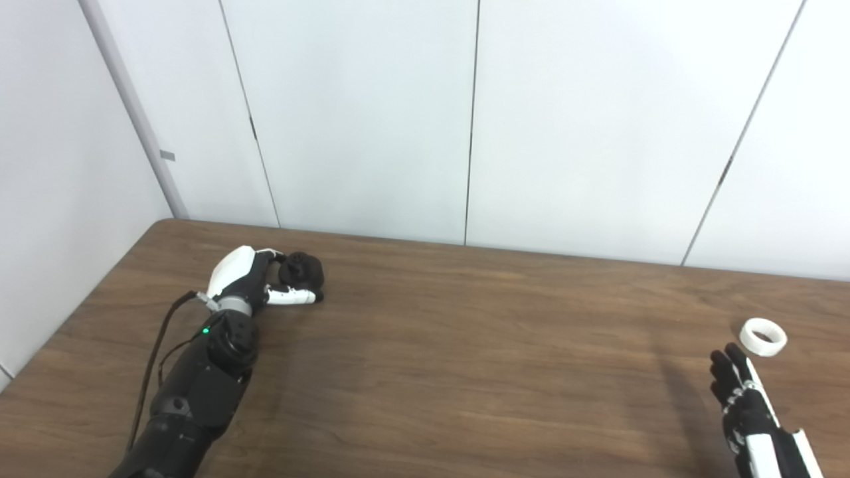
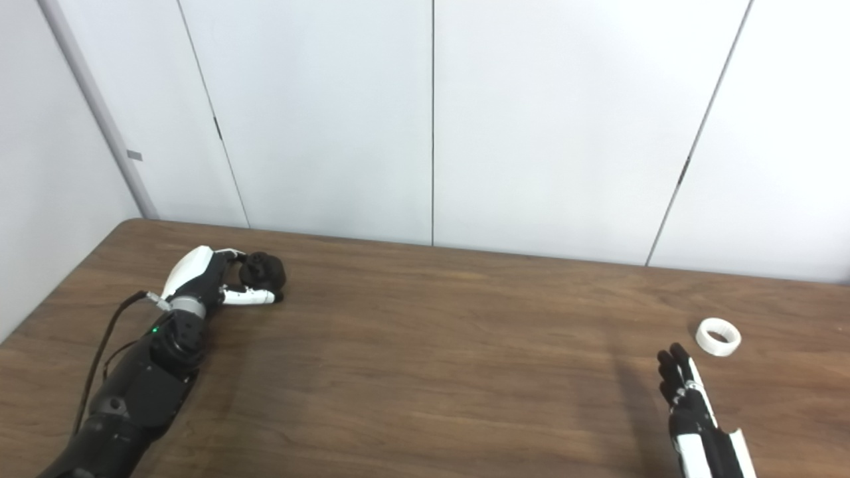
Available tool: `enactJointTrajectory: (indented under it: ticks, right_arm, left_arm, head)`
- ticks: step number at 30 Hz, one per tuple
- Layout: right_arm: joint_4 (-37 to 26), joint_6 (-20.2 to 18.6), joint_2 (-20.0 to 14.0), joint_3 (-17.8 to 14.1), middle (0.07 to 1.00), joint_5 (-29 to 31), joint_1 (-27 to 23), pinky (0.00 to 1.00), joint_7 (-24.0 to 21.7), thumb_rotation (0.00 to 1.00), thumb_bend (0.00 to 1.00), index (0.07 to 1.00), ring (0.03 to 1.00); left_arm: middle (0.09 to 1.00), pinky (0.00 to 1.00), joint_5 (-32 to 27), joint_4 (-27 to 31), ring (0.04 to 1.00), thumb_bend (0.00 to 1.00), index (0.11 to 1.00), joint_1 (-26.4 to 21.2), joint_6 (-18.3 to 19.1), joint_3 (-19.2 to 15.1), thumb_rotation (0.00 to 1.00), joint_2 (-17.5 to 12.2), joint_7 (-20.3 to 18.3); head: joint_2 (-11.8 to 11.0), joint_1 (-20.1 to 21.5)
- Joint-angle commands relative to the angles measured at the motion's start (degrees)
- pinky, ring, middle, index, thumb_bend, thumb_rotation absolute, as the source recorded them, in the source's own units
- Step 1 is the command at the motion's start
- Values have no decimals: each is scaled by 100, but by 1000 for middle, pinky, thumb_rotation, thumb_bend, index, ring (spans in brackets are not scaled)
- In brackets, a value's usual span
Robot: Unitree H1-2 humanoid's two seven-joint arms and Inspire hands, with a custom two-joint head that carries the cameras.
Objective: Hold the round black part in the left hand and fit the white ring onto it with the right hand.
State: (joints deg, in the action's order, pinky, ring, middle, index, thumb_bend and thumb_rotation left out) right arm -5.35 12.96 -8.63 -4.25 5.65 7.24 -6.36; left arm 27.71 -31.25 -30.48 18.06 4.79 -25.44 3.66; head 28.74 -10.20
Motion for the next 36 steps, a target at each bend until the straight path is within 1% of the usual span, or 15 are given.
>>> enactJointTrajectory:
  ticks: [1,5,6,9,10,11,12,13,14,18,20,24,30,33,36]
  right_arm:
    - [884,77,242,81,963,6,563,1000,46,930,606,970,973]
    - [855,69,241,73,963,83,581,990,6,920,602,970,972]
    - [849,66,240,70,963,96,588,988,3,920,598,971,970]
    - [848,72,228,67,959,83,598,983,9,916,598,968,969]
    - [839,65,224,68,959,76,604,982,10,916,598,968,970]
    - [833,61,225,65,958,82,609,977,11,916,597,969,968]
    - [832,63,226,63,957,88,612,977,11,913,596,968,967]
    - [833,64,223,63,956,93,614,979,5,910,595,967,967]
    - [838,69,223,58,957,93,615,982,10,911,598,968,968]
    - [837,64,221,47,950,114,617,969,2,893,618,956,960]
    - [828,55,205,52,959,95,624,978,-1,909,602,965,969]
    - [844,100,191,52,953,52,627,977,8,914,614,963,964]
    - [828,78,208,51,948,132,631,971,-17,895,609,958,963]
    - [815,64,213,68,947,101,630,985,-7,894,616,956,965]
    - [817,84,226,65,941,47,627,977,35,892,618,949,956]
  left_arm:
    - [913,1000,43,174,980,873,755,-321,-122,6,285,-159,116]
    - [898,1000,91,96,969,898,728,-344,-44,-19,294,-131,256]
    - [886,1000,85,69,959,905,709,-347,-53,-46,294,-114,322]
    - [844,1000,72,-33,927,856,628,-359,-155,-95,223,-82,524]
    - [839,1000,52,-49,924,848,617,-357,-200,-115,212,-71,587]
    - [827,1000,7,-53,915,690,554,-348,-246,-158,141,-50,646]
    - [817,1000,-57,-63,909,609,521,-344,-289,-225,100,-16,715]
    - [806,1000,-100,-60,903,557,498,-337,-318,-270,70,7,759]
    - [803,1000,-111,-43,901,539,491,-325,-335,-286,59,18,787]
    - [797,1000,-69,-30,891,521,484,-296,-390,-228,46,-13,827]
    - [798,1000,-33,-11,893,521,484,-283,-380,-191,45,-33,834]
    - [788,1000,28,99,890,520,485,-236,-318,-134,45,-54,839]
    - [774,1000,95,323,883,520,484,-101,-432,-82,44,-97,889]
    - [759,1000,176,671,873,520,484,112,-524,-75,43,-117,915]
    - [757,1000,331,1339,882,521,484,471,-333,-11,44,-152,706]
  head:
    - [2,-3]
    - [26,-18]
    - [31,-25]
    - [39,-26]
    - [51,-27]
    - [59,-30]
    - [59,-30]
    - [62,-34]
    - [66,-38]
    - [77,-45]
    - [94,-58]
    - [111,-62]
    - [142,-31]
    - [167,33]
    - [187,66]
